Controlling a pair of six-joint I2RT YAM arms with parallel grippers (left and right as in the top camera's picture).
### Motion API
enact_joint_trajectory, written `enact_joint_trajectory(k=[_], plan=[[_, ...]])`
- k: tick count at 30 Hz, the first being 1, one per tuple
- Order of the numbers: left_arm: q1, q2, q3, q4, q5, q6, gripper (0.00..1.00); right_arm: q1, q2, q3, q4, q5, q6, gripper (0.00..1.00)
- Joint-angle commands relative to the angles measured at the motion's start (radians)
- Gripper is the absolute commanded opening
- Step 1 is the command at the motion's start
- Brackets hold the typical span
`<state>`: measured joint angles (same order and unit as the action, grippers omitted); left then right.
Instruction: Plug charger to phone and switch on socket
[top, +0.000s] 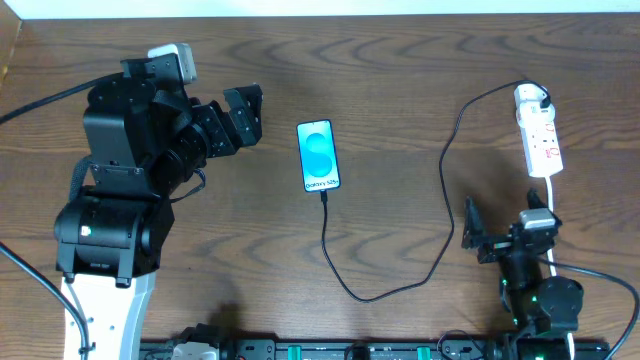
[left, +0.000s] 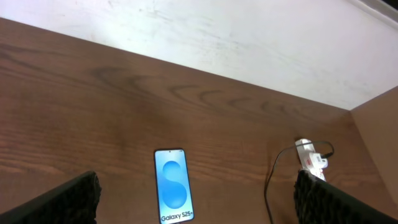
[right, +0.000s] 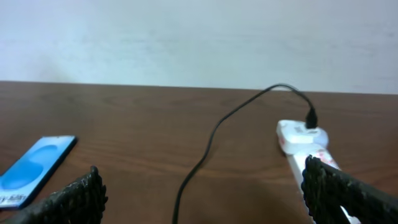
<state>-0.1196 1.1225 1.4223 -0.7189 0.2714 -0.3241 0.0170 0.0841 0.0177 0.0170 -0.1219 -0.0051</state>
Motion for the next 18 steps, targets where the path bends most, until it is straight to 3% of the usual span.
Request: enact_joint_trajectory(k=[1, 18], plan=[[0.001, 0.002, 0.000, 0.000, 0.005, 0.010, 0.99, 0.011, -0.053, -0.012, -0.013, 0.018, -0.004, 0.99], [0.001, 0.002, 0.000, 0.000, 0.005, 0.010, 0.99, 0.011, -0.079, -0.012, -0.085, 0.015, -0.011, 0.99]])
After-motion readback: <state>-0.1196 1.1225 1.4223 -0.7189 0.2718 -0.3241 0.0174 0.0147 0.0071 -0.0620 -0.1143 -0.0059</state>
